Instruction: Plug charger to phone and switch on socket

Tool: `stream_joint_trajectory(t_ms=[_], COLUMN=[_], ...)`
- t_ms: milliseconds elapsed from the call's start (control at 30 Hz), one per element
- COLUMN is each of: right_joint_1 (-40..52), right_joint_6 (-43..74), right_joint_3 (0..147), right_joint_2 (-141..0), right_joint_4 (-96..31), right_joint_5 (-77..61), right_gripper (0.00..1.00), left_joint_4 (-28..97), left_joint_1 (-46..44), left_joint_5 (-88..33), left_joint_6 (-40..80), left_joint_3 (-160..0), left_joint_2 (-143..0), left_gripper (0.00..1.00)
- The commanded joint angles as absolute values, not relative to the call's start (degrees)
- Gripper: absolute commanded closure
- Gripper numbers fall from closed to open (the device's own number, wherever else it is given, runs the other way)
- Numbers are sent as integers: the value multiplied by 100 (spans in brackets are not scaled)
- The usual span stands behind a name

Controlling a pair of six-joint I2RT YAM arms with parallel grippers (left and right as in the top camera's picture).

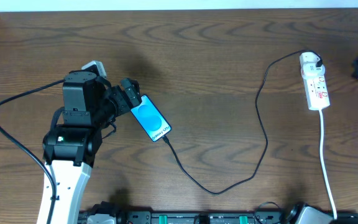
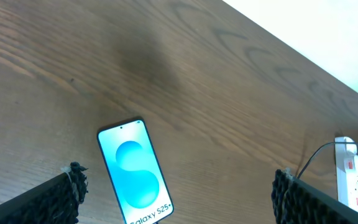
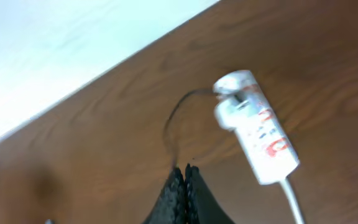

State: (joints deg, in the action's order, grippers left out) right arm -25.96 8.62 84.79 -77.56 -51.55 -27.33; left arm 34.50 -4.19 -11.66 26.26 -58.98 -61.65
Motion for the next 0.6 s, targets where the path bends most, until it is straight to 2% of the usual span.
stream_joint_trajectory(t_ms=[0, 67, 133, 167, 233, 267, 400, 567], right_joint_1=[-2053, -1719, -1238, -1111, -851, -760, -631, -633], right_joint_6=[235, 27, -213, -268, -285, -285, -287, -292], right_joint_3=[8506, 8506, 8506, 8506, 8506, 8506, 8506, 8506], right_joint_2=[-7290, -7065, -6785, -6731, -6624, -6589, -6560, -6563], right_joint_4=[-5369, -5568, -5924, -6034, -6322, -6479, -7131, -7319], right_joint_5=[-2980, -2980, -2971, -2969, -2871, -2838, -2718, -2685], right_gripper=[98, 98, 88, 78, 52, 1, 1, 1], left_joint_4=[3450, 3450, 3450, 3450, 3450, 3450, 3450, 3450], left_joint_1=[-405, -405, -405, -405, -405, -405, -405, -405], left_joint_5=[-1129, -1129, -1129, -1129, -1129, -1129, -1129, -1129], left_joint_6=[2552, 2552, 2552, 2552, 2554, 2552, 2552, 2552], left_joint_3=[-6023, -6023, -6023, -6023, -6023, -6023, -6023, -6023], left_joint_2=[-6136, -6136, -6136, -6136, -6136, -6136, -6136, -6136], left_gripper=[4, 4, 4, 3, 3, 4, 4, 3])
